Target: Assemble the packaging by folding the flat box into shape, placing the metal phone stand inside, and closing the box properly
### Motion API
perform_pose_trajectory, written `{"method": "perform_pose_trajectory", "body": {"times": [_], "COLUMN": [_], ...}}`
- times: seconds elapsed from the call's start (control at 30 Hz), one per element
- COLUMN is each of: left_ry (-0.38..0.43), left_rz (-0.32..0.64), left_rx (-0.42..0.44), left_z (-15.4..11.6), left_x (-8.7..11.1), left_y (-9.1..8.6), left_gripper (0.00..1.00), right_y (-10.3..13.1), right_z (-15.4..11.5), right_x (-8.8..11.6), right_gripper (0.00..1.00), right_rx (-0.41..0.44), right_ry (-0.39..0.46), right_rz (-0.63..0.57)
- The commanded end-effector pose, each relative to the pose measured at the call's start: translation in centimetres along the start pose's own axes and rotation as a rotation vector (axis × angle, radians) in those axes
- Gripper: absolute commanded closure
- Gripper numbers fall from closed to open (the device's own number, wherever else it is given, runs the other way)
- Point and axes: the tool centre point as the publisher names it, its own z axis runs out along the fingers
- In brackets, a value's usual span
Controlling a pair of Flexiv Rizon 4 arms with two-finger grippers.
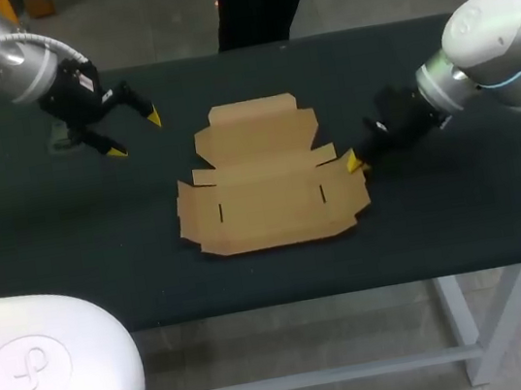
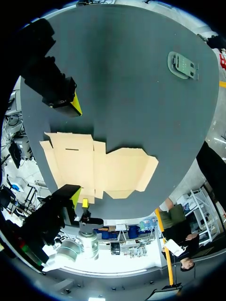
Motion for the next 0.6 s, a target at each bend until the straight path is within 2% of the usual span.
{"method": "perform_pose_trajectory", "body": {"times": [0.03, 0.6], "left_ry": [-0.006, -0.006], "left_rz": [-0.002, -0.002], "left_rx": [-0.001, -0.001], "left_z": [-0.08, -0.08], "left_x": [0.09, 0.09], "left_y": [0.04, 0.04], "left_gripper": [0.00, 0.00], "right_y": [0.08, 0.66], "right_z": [-0.01, 0.41], "right_x": [-0.19, -0.70], "right_gripper": [1.00, 1.00], "right_rx": [0.014, 0.069], "right_ry": [0.008, 0.037], "right_rz": [-0.004, -0.011]}}
